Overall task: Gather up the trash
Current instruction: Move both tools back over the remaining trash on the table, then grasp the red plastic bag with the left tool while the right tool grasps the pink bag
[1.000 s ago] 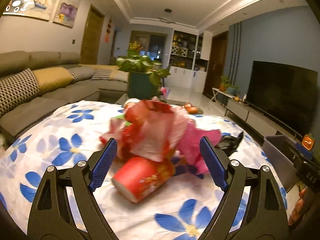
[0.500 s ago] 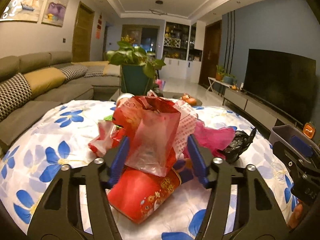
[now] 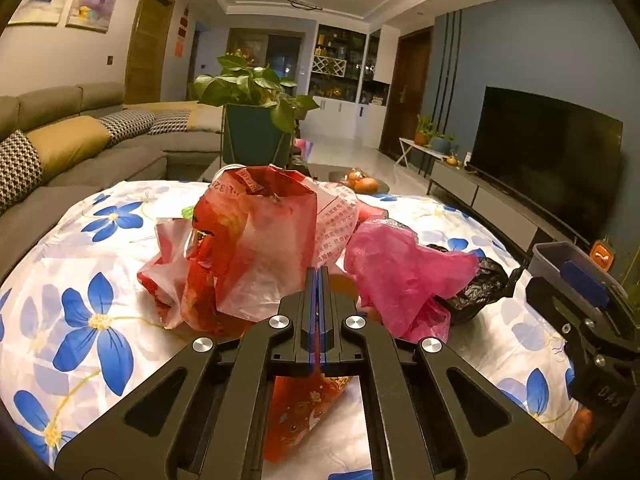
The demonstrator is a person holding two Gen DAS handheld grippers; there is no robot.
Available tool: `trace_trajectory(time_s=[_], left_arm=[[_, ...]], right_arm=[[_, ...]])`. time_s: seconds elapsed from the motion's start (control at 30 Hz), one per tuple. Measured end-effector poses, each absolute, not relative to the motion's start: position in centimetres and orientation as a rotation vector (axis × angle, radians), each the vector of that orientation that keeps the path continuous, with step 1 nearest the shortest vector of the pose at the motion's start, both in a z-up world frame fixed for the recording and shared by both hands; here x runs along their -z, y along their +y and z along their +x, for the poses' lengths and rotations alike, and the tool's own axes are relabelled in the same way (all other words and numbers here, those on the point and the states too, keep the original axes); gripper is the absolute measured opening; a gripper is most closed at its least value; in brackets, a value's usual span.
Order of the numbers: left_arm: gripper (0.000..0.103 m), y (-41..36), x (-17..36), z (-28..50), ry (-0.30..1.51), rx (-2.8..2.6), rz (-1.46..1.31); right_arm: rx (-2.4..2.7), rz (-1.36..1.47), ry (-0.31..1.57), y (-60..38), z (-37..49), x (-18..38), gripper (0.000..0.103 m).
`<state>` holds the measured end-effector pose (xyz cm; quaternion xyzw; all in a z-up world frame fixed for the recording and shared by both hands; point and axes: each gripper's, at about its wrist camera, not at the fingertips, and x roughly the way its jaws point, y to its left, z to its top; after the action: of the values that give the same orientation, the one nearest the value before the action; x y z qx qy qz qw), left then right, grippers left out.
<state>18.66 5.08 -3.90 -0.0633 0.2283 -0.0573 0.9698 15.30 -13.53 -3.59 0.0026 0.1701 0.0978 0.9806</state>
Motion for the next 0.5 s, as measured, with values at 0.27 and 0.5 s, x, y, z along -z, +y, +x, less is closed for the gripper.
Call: trace_trajectory(time_s=[0.27, 0.5], left_arm=[[0.000, 6.5, 2.6, 16.3, 0.397, 0.111, -0.186], [0.000, 7.4, 0.6, 13.8, 0.322, 0.107, -0.194]], right_arm=[[-0.231, -0.014, 0.347, -12.4, 15.9, 3.4, 0.074], [-0.278, -0.032, 0.363, -10.6, 17.2, 3.6, 0.065]])
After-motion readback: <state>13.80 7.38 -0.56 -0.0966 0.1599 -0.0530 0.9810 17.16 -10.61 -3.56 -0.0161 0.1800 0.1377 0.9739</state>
